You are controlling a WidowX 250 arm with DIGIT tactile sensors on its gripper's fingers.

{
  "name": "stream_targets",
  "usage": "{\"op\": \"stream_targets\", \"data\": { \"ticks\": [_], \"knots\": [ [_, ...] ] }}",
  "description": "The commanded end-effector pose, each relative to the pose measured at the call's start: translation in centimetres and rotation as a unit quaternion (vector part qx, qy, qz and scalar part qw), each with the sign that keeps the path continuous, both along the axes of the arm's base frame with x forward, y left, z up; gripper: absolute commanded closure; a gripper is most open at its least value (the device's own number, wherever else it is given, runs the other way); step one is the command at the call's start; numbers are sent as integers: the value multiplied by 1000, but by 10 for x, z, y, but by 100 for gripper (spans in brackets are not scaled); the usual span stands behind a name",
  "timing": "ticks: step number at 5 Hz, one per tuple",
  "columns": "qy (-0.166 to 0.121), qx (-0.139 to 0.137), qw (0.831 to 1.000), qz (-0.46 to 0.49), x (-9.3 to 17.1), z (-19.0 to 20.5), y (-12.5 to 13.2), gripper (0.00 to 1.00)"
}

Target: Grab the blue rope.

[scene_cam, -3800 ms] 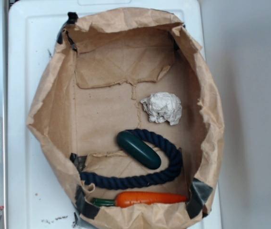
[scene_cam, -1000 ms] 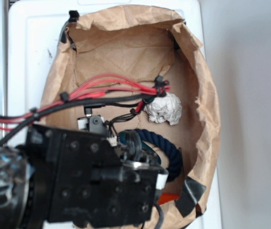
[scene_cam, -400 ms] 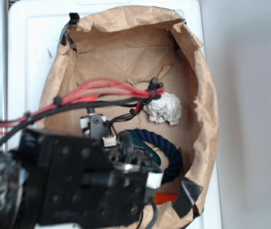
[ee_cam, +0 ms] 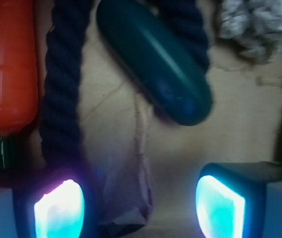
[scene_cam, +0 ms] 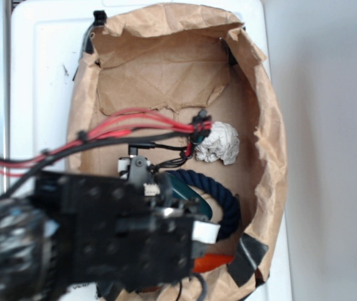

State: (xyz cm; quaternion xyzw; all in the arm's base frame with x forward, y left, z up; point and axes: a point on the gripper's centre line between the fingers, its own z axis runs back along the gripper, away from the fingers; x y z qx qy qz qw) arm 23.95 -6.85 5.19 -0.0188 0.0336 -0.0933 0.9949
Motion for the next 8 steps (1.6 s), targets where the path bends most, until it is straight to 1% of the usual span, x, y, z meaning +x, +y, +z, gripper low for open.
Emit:
{"op": "stream_targets", "data": {
  "ticks": [1, 2, 4, 5, 6, 7, 8],
  "knots": [
    [13, -35, 999, -40, 3, 2, -7, 0],
    [27, -36, 997, -61, -5, 14, -5, 0],
    [29, -50, 996, -68, -8, 17, -4, 0],
    [48, -73, 993, -82, -7, 20, -5, 0],
    [35, -51, 995, -83, -7, 2, -11, 0],
    [27, -44, 995, -83, -6, -11, -13, 0],
    [16, -26, 996, -84, -7, -27, -19, 0]
  ]
}}
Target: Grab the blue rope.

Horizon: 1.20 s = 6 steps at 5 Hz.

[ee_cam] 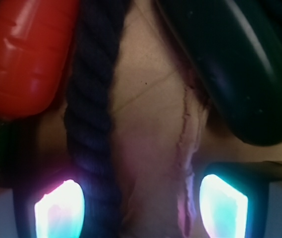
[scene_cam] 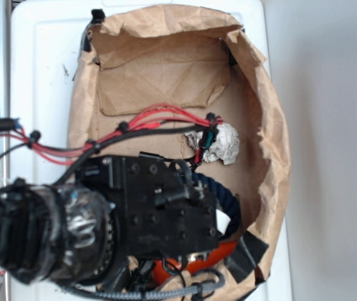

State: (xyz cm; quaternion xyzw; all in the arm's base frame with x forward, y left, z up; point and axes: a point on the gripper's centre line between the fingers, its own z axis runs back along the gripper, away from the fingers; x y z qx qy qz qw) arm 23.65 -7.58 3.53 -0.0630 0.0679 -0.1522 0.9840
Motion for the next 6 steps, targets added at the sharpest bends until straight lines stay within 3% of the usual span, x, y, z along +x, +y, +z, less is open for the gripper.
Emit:
{"op": "stream_targets", "data": {
  "ticks": [1, 2, 5, 6],
  "knots": [
    [-33, 25, 999, -28, -4, -19, -16, 0],
    [-13, 28, 999, -24, -4, -19, -14, 100],
    [-47, 31, 998, 3, -1, -8, -8, 100],
    [-44, 11, 999, 19, 3, 5, 3, 100]
  ]
}}
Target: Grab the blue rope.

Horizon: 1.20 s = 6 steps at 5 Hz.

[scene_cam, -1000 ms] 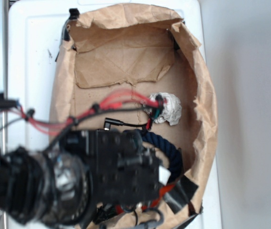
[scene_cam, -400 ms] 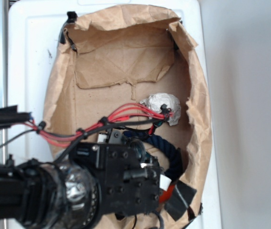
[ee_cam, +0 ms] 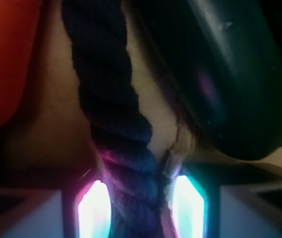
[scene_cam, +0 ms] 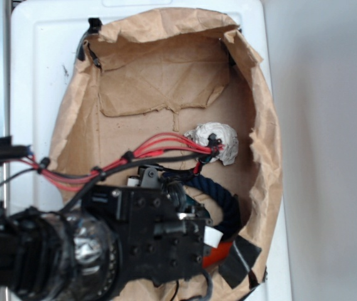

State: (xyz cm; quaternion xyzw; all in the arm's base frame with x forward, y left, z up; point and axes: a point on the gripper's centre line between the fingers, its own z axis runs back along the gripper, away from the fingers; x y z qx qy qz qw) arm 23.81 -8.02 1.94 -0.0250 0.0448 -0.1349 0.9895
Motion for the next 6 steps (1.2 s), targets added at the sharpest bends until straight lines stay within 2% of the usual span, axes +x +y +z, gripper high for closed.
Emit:
{"op": "stream_targets", "data": {
  "ticks": [1, 3, 5, 6],
  "knots": [
    [-20, -33, 999, 14, 2, 30, 15, 100],
    [-37, -45, 995, 84, 10, 67, 42, 100],
    [-84, -39, 978, 189, 13, 117, 56, 100],
    [-102, -56, 968, 224, 22, 134, 65, 100]
  ]
}}
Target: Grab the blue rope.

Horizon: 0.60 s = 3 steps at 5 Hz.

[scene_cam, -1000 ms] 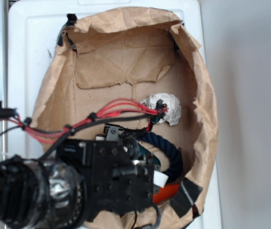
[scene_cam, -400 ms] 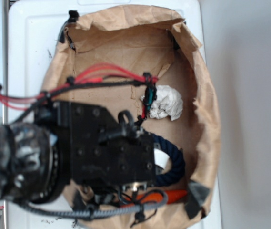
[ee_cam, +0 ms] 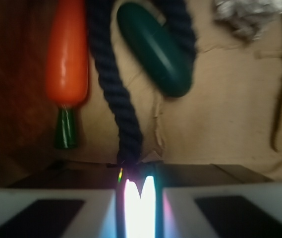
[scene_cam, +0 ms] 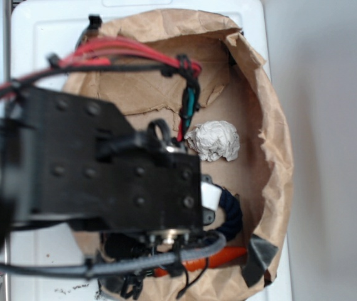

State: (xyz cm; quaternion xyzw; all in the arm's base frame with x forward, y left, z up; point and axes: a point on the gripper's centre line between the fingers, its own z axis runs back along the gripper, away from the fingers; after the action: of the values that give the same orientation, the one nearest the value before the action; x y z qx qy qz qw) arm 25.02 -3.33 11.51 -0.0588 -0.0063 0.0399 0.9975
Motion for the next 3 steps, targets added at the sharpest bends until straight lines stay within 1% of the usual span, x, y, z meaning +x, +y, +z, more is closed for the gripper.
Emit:
{"op": "stream_targets", "data": {
  "ticks": [1, 2, 3],
  "knots": [
    [-59, -4, 998, 39, 21, 31, 15, 100],
    [-64, 16, 997, 27, 25, 21, 9, 0],
    [-52, 37, 998, 1, 31, -7, 0, 0]
  ]
}}
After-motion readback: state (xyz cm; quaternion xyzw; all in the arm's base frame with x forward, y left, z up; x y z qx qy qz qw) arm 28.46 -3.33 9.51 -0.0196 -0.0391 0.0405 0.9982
